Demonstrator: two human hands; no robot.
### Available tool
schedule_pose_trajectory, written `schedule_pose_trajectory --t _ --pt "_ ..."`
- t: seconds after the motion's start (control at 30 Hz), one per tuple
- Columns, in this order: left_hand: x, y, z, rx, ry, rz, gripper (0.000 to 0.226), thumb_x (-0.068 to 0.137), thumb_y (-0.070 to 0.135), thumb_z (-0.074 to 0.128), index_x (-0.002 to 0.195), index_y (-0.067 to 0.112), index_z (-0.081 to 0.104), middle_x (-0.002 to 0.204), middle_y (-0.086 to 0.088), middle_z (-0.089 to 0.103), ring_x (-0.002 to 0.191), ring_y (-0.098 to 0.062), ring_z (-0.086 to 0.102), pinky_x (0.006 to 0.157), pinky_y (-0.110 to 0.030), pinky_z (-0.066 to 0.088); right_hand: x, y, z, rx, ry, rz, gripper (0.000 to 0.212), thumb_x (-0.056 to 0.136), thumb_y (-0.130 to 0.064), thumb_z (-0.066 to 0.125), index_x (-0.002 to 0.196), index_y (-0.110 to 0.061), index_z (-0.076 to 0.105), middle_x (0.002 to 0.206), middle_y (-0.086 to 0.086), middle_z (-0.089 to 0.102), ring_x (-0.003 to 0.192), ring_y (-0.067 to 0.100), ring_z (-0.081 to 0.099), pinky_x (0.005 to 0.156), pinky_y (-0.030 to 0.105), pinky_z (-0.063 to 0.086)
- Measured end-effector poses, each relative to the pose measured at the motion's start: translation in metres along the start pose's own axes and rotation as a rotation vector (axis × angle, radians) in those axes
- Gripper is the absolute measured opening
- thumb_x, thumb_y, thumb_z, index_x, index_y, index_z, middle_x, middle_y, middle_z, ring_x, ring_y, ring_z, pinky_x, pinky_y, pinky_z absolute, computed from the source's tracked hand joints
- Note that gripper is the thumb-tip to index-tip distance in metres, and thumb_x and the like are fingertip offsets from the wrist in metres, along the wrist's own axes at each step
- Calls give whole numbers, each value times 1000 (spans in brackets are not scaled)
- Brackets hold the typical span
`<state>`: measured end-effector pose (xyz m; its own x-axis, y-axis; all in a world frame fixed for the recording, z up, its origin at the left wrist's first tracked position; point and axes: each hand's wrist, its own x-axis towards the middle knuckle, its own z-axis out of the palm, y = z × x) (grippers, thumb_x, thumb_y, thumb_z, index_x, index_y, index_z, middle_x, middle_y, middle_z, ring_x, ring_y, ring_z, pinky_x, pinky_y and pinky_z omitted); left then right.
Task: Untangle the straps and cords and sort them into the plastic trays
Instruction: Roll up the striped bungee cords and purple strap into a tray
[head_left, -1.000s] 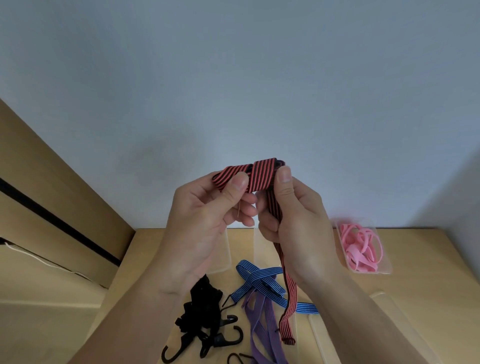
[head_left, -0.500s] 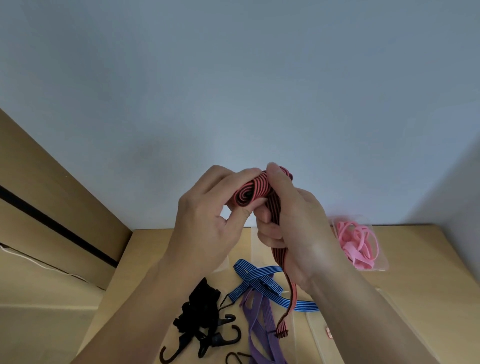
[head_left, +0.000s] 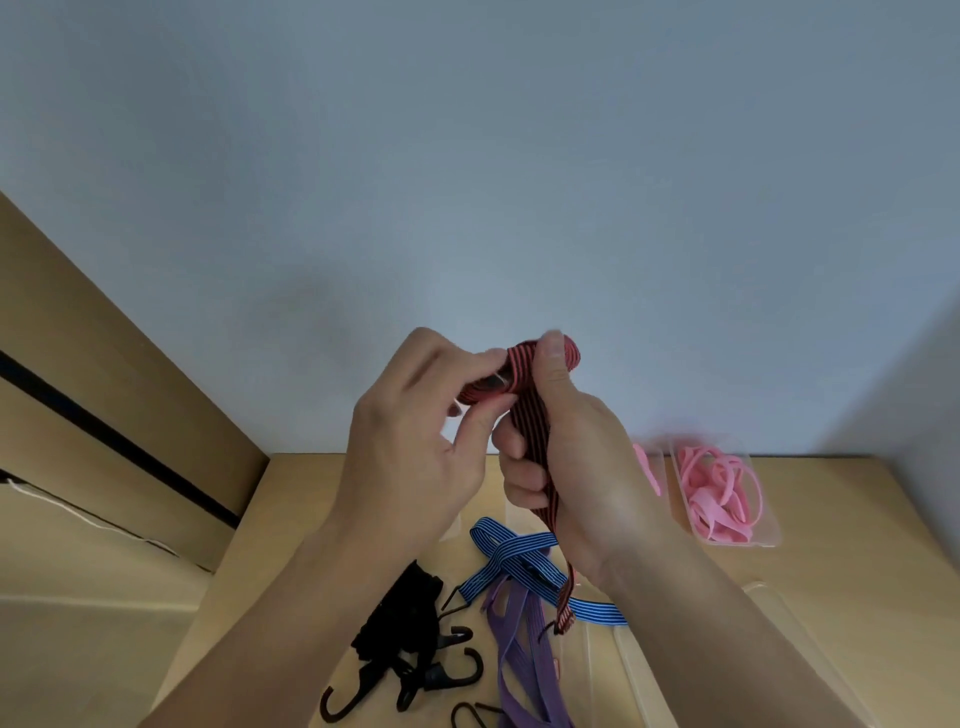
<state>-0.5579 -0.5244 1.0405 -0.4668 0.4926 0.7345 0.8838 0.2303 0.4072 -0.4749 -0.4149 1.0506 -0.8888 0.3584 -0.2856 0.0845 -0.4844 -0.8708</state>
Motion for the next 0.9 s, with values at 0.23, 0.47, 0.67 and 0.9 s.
schedule_pose_trajectory --t 0.23,0.47,0.67,0.9 --pt "2 -1 -13 -180 -179 -164 39 80 21 73 119 20 71 107 1 61 96 -14 64 78 -29 56 4 -1 -2 65 -10 25 53 99 -51 52 59 -20 69 58 1 39 48 14 26 44 26 24" --pt "10 10 -19 -573 -302 -788 43 78 42 73 107 11 72 83 -6 73 65 -21 70 65 -36 56 8 10 1 -39 -19 -126 46 101 -49 49 69 -18 59 62 6 38 53 17 28 49 31 27" --pt "-1 3 -5 -158 -61 -386 20 87 6 78 100 17 68 86 0 67 68 -11 70 67 -31 58 5 16 8 -10 6 -74 53 95 -60 49 73 -15 63 63 5 42 48 14 35 47 29 32" --pt "-8 -5 -4 8 -122 35 24 86 -5 70 106 6 74 106 -2 63 88 -5 63 77 -21 54 5 9 2 65 2 46 43 95 -56 56 76 -18 62 61 0 38 49 13 31 48 28 30"
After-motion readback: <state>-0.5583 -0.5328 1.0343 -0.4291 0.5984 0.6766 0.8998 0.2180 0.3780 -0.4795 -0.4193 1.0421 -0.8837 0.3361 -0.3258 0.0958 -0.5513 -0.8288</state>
